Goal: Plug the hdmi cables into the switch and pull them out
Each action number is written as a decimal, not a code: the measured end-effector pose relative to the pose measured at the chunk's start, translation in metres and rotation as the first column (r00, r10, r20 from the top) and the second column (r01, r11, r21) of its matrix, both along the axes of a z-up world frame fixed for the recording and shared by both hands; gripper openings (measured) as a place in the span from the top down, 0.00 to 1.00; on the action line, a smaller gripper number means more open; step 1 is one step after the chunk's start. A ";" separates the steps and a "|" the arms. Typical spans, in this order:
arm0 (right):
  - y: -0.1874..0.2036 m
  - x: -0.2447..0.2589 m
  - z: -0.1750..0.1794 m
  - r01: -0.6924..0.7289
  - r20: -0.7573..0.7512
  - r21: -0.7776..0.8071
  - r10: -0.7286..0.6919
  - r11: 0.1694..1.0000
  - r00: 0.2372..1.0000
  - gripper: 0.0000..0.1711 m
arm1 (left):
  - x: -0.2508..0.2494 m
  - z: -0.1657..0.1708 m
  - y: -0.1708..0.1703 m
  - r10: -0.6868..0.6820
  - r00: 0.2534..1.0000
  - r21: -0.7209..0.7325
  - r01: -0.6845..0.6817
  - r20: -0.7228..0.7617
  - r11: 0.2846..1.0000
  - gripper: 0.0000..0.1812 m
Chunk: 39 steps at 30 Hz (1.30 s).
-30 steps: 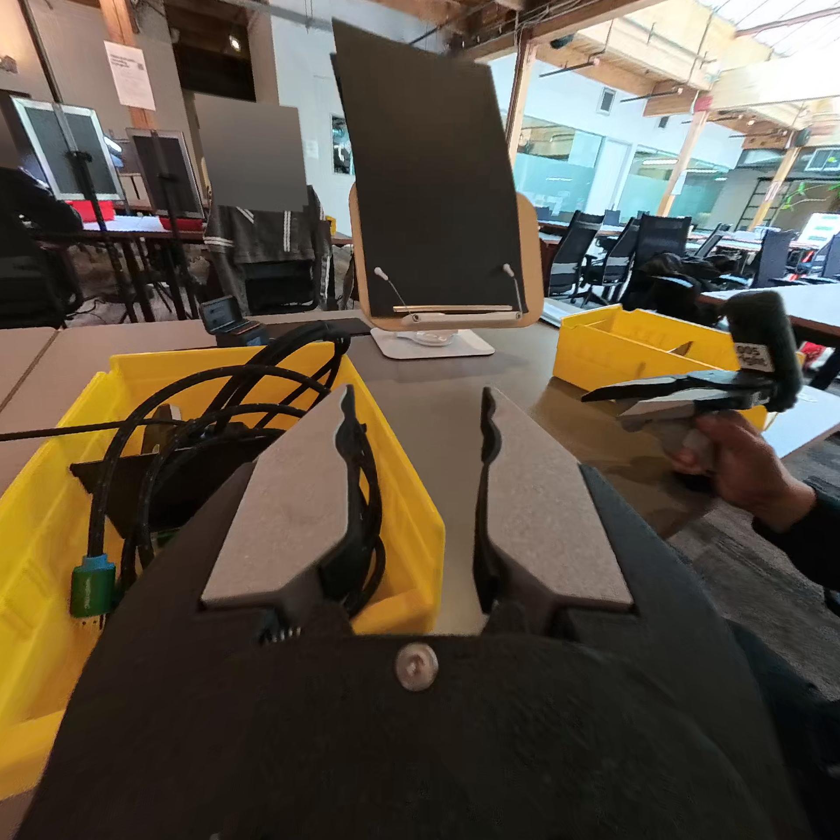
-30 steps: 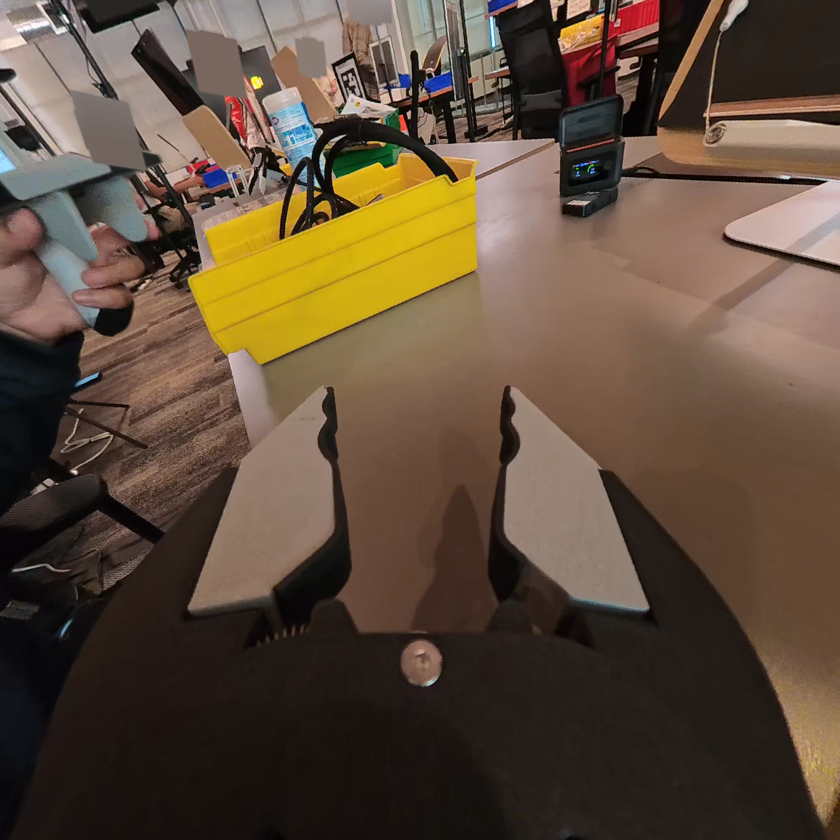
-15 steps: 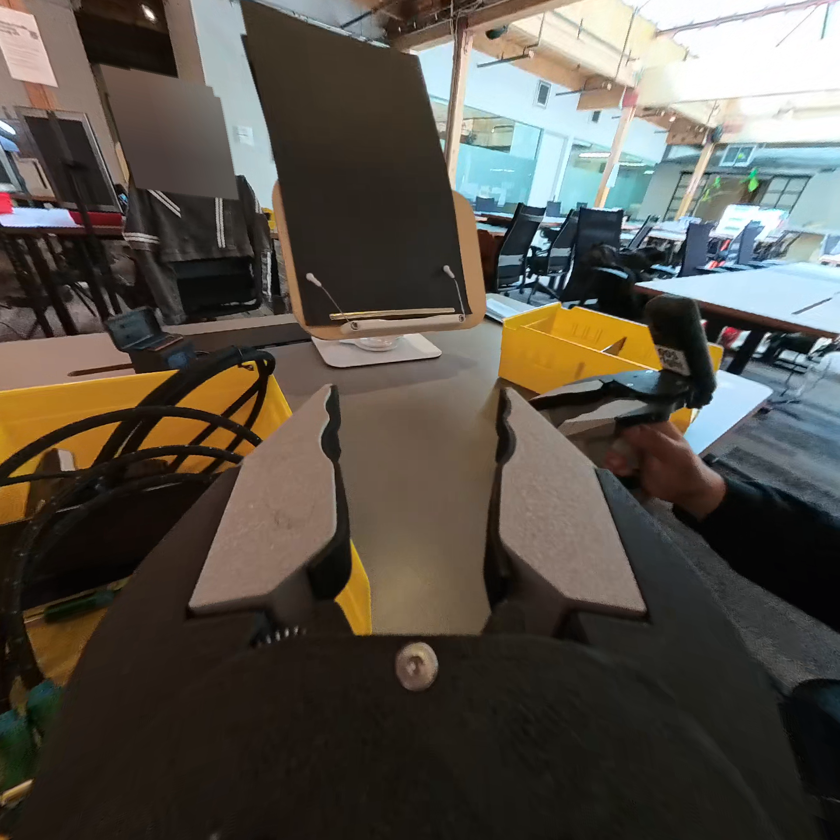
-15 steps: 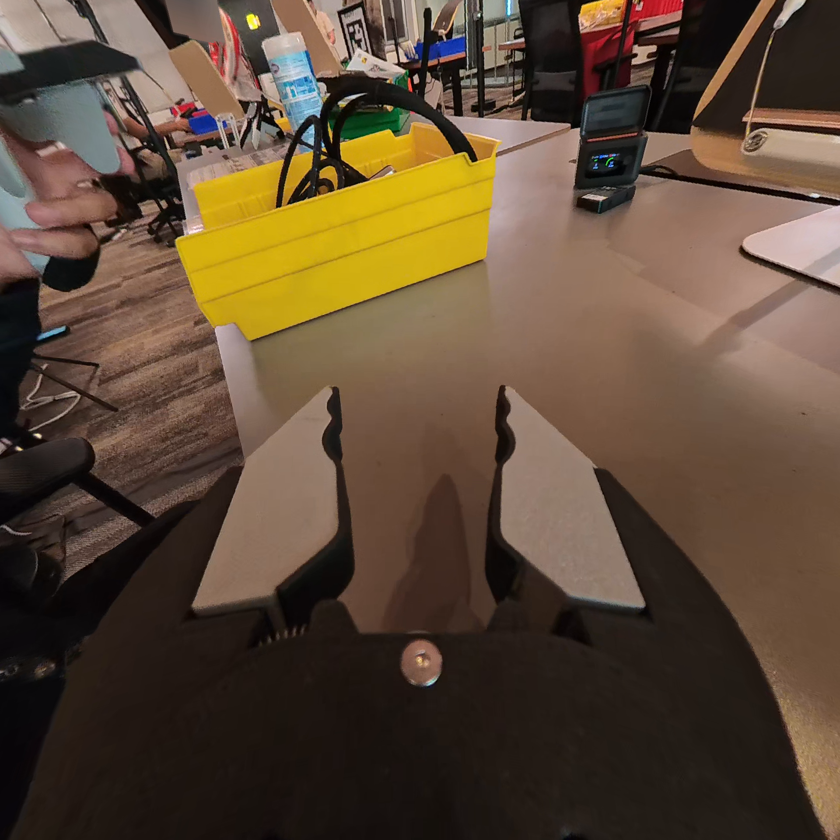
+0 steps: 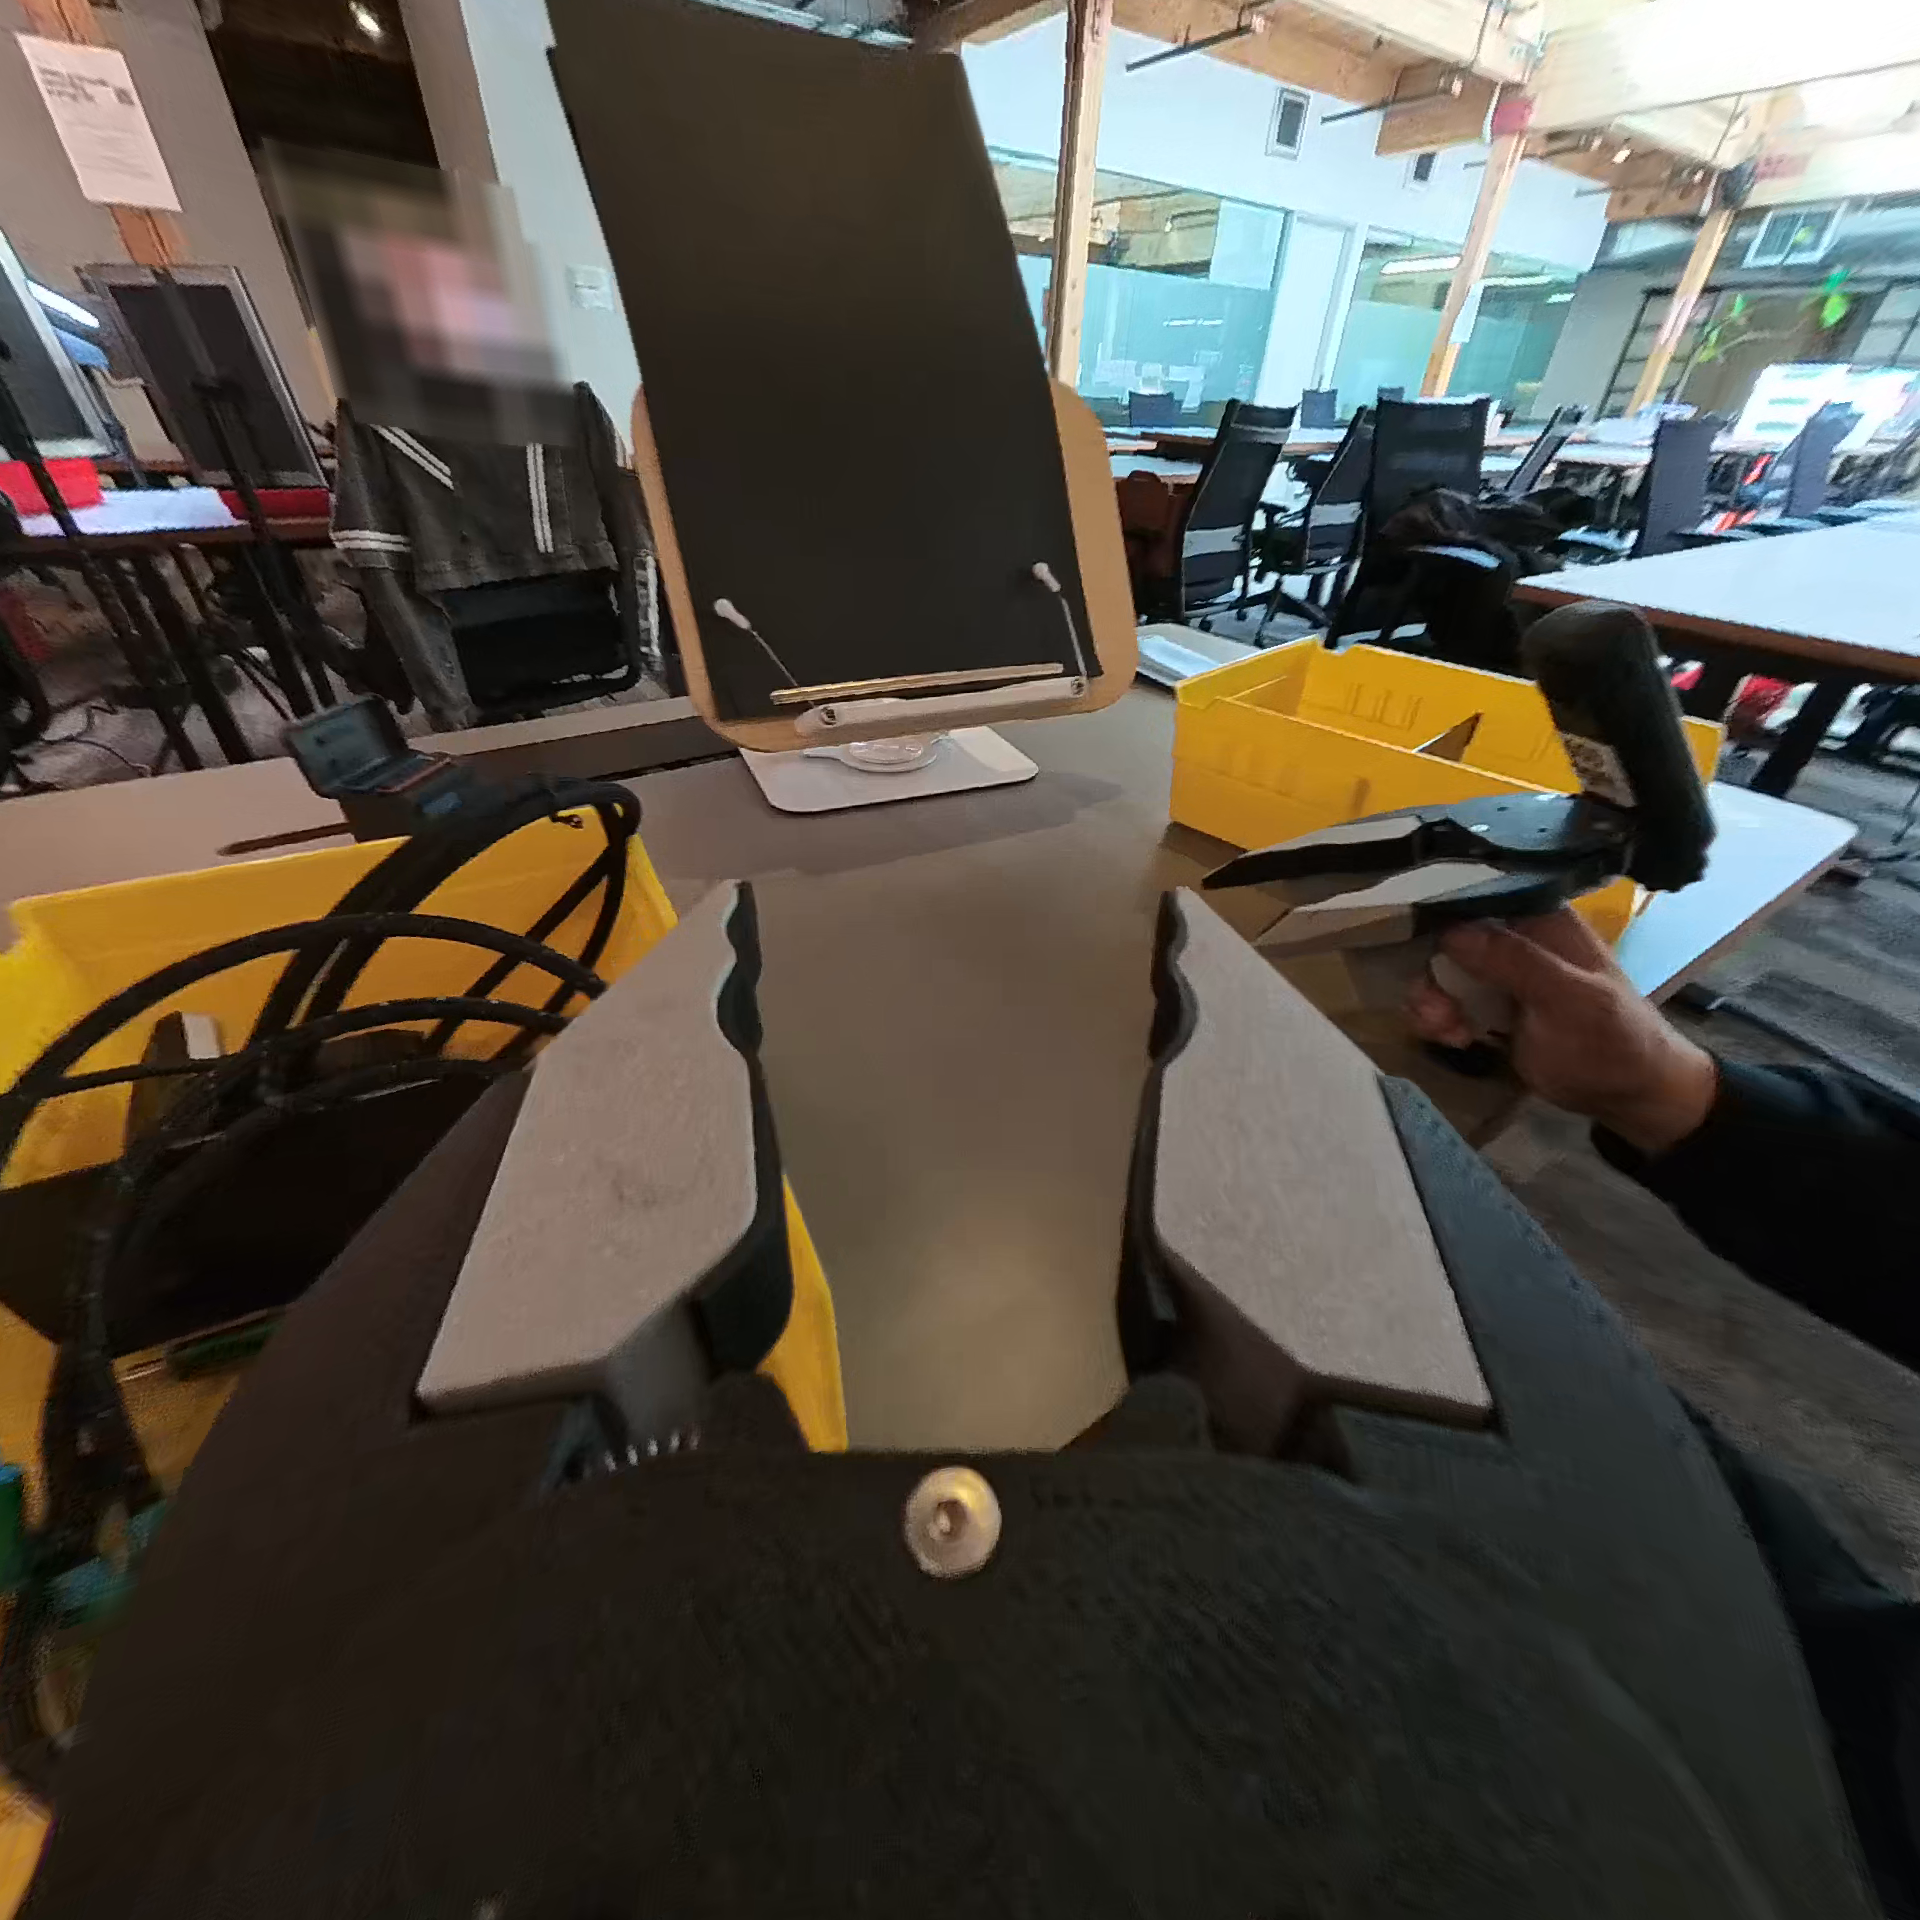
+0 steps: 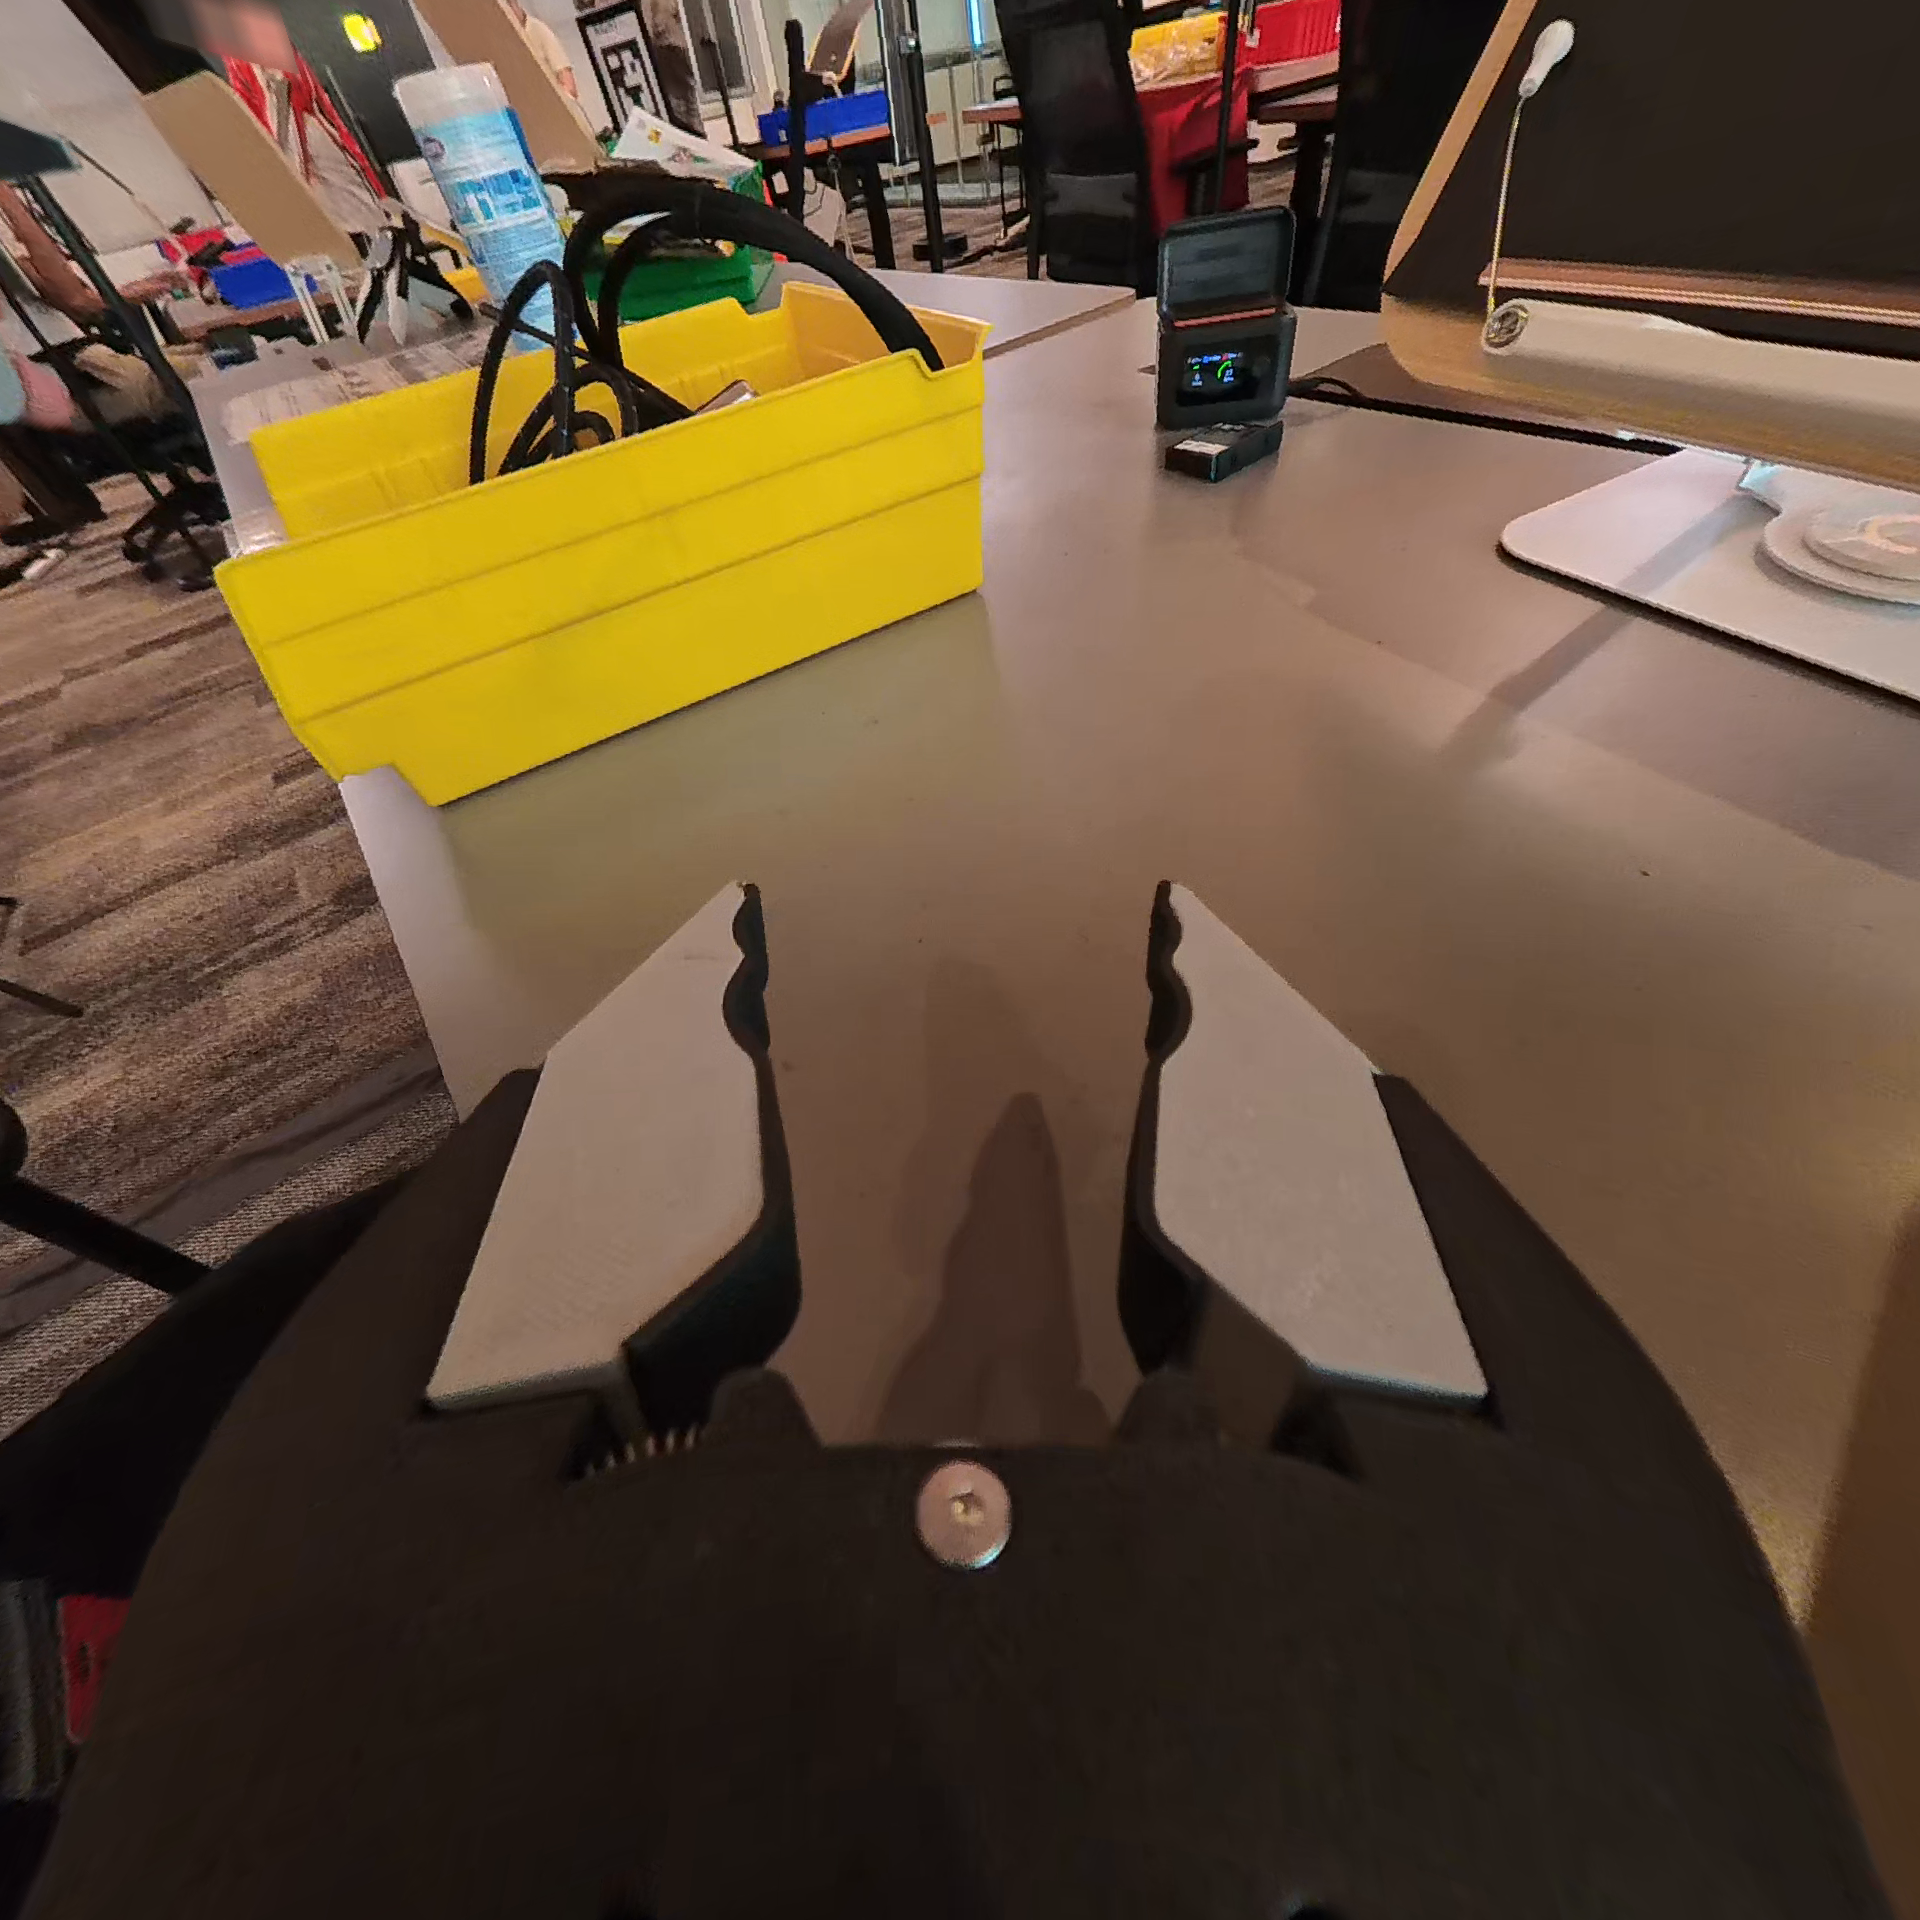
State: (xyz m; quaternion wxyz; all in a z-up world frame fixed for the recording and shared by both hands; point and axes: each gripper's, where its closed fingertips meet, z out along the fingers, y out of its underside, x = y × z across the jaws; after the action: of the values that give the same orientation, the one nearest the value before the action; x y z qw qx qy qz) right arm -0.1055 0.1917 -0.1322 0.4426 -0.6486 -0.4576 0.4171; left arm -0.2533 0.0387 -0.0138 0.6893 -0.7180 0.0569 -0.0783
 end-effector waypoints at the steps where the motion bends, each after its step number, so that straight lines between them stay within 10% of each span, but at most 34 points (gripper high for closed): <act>1: 0.000 0.000 0.000 -0.002 0.002 -0.003 0.002 1.000 1.000 0.58 | 0.002 -0.001 0.001 -0.015 1.000 -0.001 0.015 0.013 1.000 0.59; 17: 0.005 0.004 0.004 0.030 -0.036 -0.017 -0.030 0.999 0.999 0.58 | -0.047 -0.034 0.003 0.126 0.992 -0.137 -0.128 -0.023 0.982 0.54; 22: 0.005 0.004 0.004 0.023 -0.040 -0.032 -0.024 0.999 0.999 0.59 | -0.049 -0.094 0.018 0.150 0.973 -0.345 -0.204 -0.178 0.916 0.58; 26: 0.005 0.004 0.004 0.021 -0.038 -0.040 -0.023 0.999 0.999 0.59 | -0.043 -0.114 0.028 0.124 0.964 -0.357 -0.204 -0.235 0.911 0.91; 39: 0.005 0.003 0.003 0.033 -0.021 -0.012 -0.034 0.999 0.999 0.62 | -0.061 -0.115 0.022 0.160 0.942 -0.355 -0.264 -0.295 0.897 0.96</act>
State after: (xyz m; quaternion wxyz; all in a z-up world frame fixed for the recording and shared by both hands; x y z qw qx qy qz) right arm -0.1025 0.1963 -0.1293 0.4504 -0.6545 -0.4396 0.4190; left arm -0.3146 0.0605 -0.1289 0.5238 -0.8464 0.0501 0.0822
